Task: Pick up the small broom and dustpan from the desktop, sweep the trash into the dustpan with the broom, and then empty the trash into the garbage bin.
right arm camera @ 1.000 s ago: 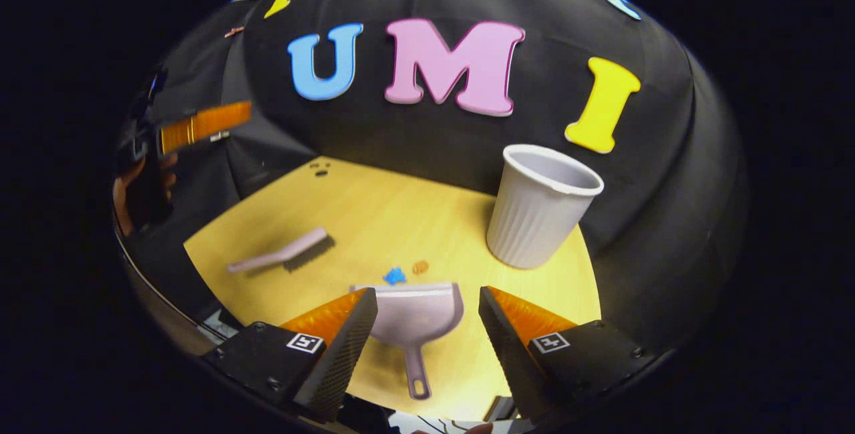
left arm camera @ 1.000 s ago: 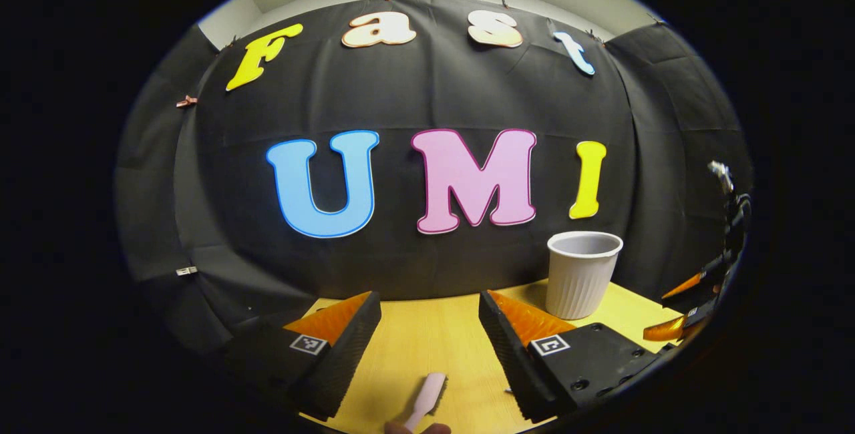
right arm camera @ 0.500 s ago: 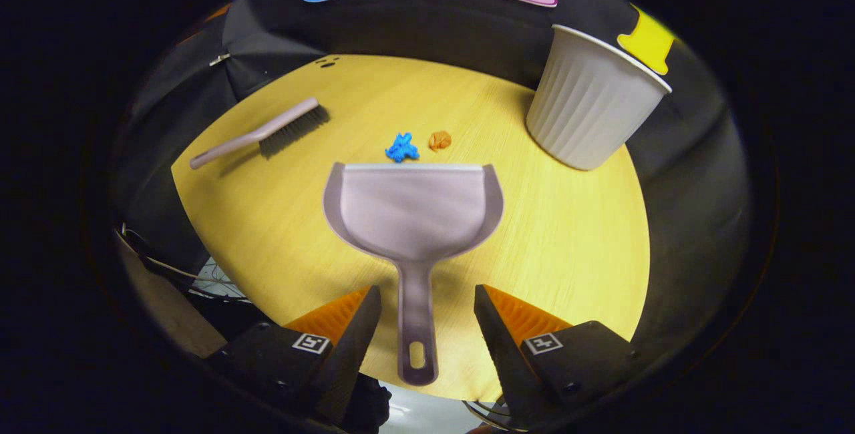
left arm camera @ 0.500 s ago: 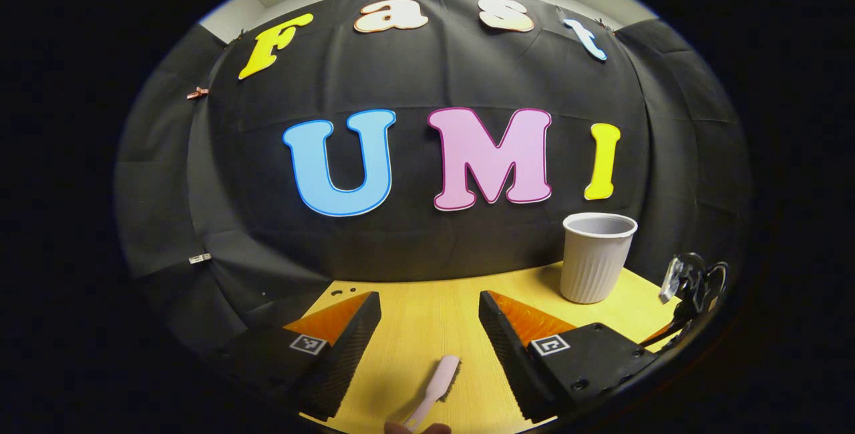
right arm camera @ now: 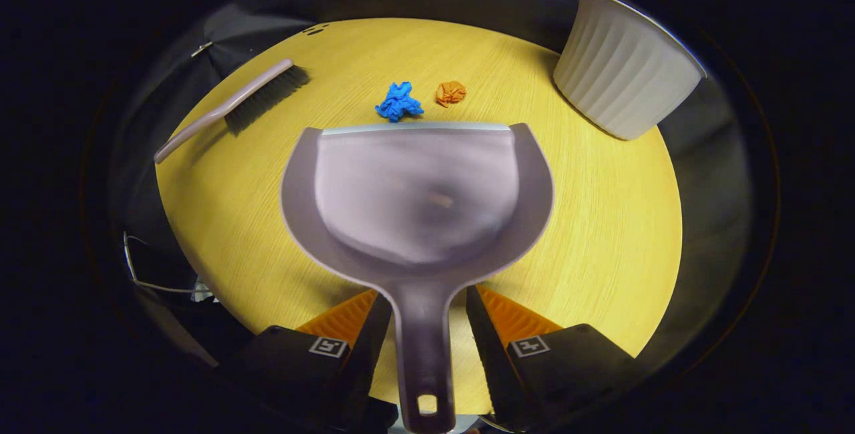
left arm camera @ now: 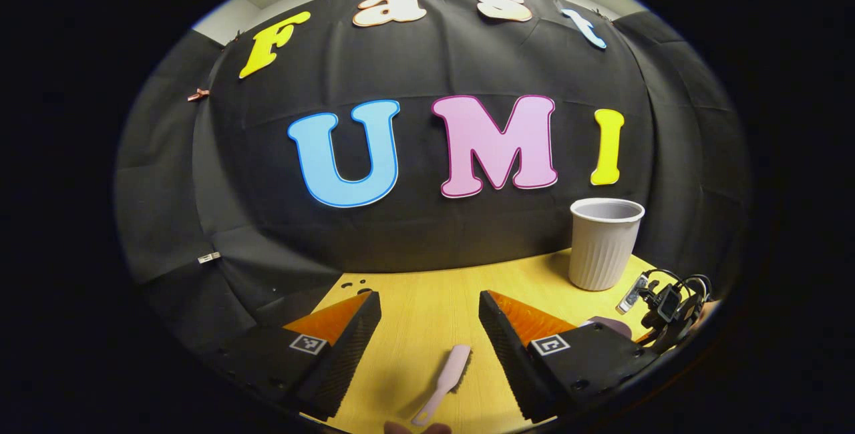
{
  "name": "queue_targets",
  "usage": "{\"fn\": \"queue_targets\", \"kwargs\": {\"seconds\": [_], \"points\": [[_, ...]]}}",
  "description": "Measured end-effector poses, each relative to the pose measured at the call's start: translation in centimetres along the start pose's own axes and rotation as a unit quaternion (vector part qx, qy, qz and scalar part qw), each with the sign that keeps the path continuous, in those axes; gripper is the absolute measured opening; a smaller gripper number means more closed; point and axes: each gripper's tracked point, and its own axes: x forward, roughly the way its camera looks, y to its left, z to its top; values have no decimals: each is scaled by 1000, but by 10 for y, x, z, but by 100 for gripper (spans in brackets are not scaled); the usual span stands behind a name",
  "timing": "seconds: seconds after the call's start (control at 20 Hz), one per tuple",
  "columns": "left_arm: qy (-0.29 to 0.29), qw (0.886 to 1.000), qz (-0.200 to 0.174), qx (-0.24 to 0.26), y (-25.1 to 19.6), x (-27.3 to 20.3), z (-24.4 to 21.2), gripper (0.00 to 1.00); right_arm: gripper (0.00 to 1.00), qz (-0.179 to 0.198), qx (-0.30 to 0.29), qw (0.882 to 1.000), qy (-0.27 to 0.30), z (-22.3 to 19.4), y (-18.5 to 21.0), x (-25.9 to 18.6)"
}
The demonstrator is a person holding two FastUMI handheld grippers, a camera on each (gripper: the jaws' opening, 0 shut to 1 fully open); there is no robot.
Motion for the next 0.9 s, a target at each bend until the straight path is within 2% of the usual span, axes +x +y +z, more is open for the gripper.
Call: {"fn": "queue_targets", "kwargs": {"seconds": [0.15,0.25,0.3,0.35,0.4,0.7,0.9], "points": [[7,1000,2,1,1,1,-5,95,66,9,23,1000,10,4,2,1],[13,1000,1,1,1,4,-11,95,55,4,19,1000,9,7,0,2],[20,1000,0,0,1,7,-15,95,41,2,13,1000,8,5,2,3],[29,1000,-2,0,3,9,-24,95,45,4,5,1000,4,3,4,2],[40,999,-3,1,3,11,-33,95,38,5,-2,1000,-2,6,6,2],[127,991,-32,22,4,25,-104,95,37,18,-24,999,-15,-5,13,-14],[210,972,-80,64,-14,41,-178,95,37,22,-15,999,-23,-8,15,-26]]}}
